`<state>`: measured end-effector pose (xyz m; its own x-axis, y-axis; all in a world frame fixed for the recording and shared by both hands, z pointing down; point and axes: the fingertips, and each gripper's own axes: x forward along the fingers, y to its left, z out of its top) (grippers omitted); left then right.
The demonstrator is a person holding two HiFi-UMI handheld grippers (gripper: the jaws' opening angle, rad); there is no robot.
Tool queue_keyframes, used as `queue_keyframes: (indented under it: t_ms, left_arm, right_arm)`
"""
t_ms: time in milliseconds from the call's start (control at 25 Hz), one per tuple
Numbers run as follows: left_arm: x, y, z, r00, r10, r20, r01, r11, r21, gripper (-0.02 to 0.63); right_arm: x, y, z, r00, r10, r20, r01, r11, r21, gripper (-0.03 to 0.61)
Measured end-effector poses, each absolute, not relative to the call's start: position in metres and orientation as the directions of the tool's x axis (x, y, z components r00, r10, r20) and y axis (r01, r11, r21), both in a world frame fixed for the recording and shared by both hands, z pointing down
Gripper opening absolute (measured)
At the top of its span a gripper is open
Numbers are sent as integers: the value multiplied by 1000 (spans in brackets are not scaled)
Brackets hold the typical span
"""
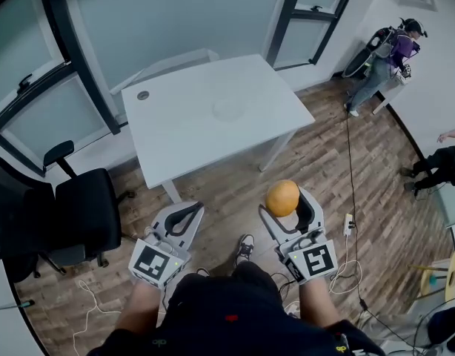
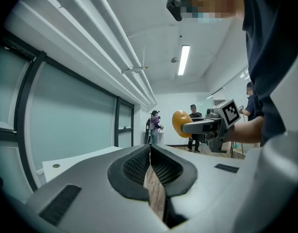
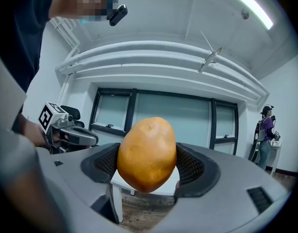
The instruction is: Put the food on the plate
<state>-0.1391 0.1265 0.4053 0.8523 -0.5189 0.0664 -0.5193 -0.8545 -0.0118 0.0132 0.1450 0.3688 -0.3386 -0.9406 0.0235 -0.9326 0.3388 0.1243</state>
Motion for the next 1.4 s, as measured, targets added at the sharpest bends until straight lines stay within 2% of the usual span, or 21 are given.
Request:
queue_keyframes:
  t_ms: [280, 800, 1080, 1400]
  left_arm:
    - [-107, 71, 405, 825, -558, 89, -560, -829, -11, 23]
    - [28, -13, 396, 769, -623, 144, -627, -779, -23, 23]
    - [62, -45, 406, 758, -626, 182, -636, -772, -7, 23]
    - [64, -93, 425, 776, -602, 188, -617, -787, 30, 23]
  right_arm:
    - [52, 83, 378, -386, -922, 26, -914, 387, 119, 366]
    - [192, -8, 385, -452, -892, -5, -891, 451, 49, 367]
    - [221, -36, 411, -477, -879, 1, -879, 477, -6, 366]
    - [220, -86, 422, -457, -888, 48, -889, 458, 14, 367]
